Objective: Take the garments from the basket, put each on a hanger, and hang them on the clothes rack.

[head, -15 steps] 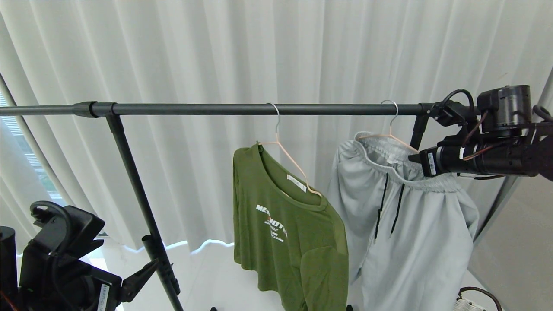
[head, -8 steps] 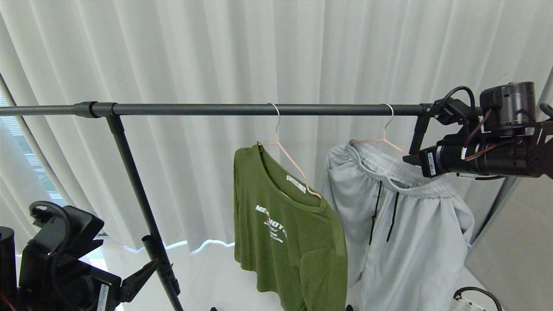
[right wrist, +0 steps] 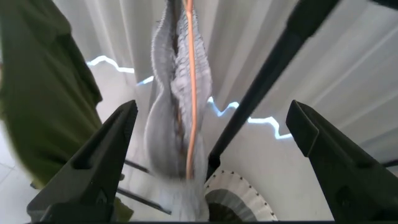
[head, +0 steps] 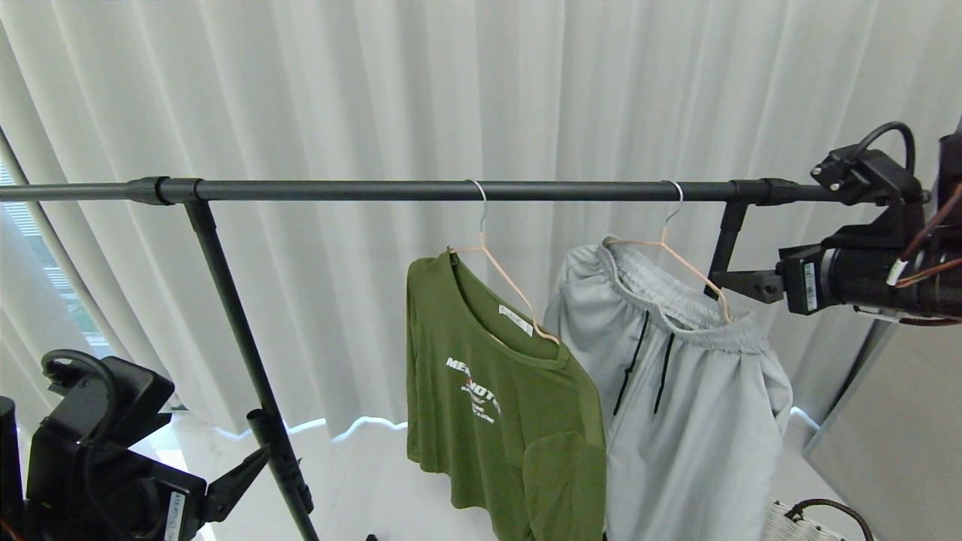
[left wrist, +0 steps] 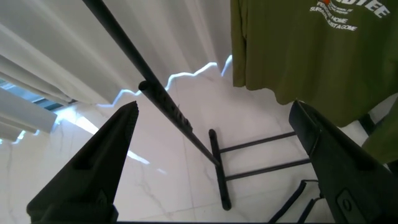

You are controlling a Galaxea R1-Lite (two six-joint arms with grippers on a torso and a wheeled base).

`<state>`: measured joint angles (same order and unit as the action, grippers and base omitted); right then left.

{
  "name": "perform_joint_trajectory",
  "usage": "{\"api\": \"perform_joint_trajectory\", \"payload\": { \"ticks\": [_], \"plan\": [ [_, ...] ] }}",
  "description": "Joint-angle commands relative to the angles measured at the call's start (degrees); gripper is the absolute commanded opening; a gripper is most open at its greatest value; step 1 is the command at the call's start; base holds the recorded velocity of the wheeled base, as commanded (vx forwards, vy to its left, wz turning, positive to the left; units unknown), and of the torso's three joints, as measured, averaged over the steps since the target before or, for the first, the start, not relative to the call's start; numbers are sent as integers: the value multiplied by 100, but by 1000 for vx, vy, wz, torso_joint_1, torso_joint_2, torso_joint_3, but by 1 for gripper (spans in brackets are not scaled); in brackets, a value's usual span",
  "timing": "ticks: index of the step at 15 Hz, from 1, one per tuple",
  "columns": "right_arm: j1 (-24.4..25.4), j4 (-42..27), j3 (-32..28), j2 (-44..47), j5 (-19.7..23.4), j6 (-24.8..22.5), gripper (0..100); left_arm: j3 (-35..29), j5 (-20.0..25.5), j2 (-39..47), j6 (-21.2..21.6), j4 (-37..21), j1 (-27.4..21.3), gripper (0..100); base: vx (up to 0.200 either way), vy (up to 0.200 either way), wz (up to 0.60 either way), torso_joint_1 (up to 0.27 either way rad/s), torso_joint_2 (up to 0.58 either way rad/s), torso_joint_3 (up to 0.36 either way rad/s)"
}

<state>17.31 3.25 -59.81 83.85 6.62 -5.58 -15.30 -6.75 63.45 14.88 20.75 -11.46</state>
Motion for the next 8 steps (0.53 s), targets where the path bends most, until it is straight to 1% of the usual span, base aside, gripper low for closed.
{"api": "perform_joint_trajectory", "payload": {
  "ticks": [1,4,7,8],
  "plan": [
    [9,0,452,-809,6,-4,100,1,-37,9,6,8,3,100,-200,0,0,2,7,2],
    [0,0,892,-1230,-20,-13,100,-8,-81,1,6,17,3,100,-200,0,0,9,4,1],
    [-8,8,1094,-1424,-29,-31,100,9,-116,9,-3,17,3,100,-200,0,0,-4,4,5],
    [-17,0,1103,-1468,-47,-31,100,9,-116,9,-3,17,3,100,0,0,0,0,0,0]
  ]
}}
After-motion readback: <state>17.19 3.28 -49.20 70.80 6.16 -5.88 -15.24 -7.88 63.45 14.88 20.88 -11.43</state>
